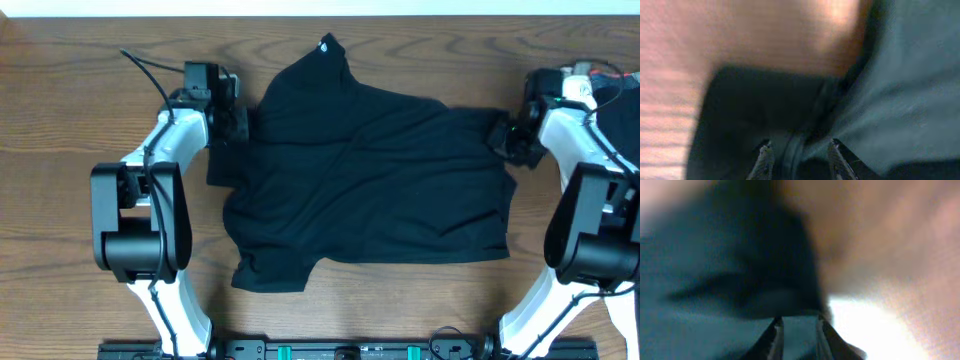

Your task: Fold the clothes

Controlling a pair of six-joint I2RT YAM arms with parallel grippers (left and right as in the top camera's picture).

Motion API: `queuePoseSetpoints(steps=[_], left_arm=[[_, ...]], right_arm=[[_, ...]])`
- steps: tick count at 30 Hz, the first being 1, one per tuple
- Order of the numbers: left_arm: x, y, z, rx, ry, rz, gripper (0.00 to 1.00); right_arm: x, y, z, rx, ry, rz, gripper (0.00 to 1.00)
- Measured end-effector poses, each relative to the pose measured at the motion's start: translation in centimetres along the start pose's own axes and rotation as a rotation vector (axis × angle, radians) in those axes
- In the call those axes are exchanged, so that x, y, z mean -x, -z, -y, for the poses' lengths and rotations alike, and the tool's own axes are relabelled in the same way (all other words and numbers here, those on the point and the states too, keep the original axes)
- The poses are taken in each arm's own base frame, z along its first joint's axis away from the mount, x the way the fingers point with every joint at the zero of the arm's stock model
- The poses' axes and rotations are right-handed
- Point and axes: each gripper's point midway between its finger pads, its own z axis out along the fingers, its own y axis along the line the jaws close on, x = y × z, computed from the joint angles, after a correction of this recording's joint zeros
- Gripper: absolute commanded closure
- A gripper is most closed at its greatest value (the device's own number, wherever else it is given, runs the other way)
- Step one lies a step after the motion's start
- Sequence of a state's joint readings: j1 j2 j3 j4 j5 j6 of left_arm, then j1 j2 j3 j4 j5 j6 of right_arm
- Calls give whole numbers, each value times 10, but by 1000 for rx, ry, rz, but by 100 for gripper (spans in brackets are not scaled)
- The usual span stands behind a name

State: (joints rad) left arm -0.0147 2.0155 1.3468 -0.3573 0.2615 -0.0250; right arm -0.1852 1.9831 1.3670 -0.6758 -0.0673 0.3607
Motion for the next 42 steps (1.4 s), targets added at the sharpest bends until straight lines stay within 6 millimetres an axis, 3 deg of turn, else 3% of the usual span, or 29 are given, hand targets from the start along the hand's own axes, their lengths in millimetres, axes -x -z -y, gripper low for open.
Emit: queuePoseSetpoints(steps=[4,8,12,16,21,26,33,37,40,42], left_arm=[[41,21,17,-40,-42,139,61],[69,29,48,-98,-125,249,61],[74,13,78,-148,-207,291,63],[60,-23,92,-176,-247,260,77],[36,-64,80,-172,-243,190,81],[39,-66,69,-112,-239,194,89],[52,-62,26,80,-164,228,89],[57,-58,0,135,-109,240,89],[58,-57,-6,147,-99,240,88],[58,-57,-7,154,-99,240,88]], right_arm=[[34,44,-38,172,78,131,77],[39,63,-57,262,100,156,76],[27,57,-72,300,124,115,76],[13,56,-89,326,157,77,76],[2,56,-101,331,187,56,76],[4,53,-95,283,187,72,73],[8,41,-74,164,175,93,71],[5,17,-68,130,170,64,66],[6,-9,-70,139,172,50,56],[4,-24,-73,155,174,37,56]])
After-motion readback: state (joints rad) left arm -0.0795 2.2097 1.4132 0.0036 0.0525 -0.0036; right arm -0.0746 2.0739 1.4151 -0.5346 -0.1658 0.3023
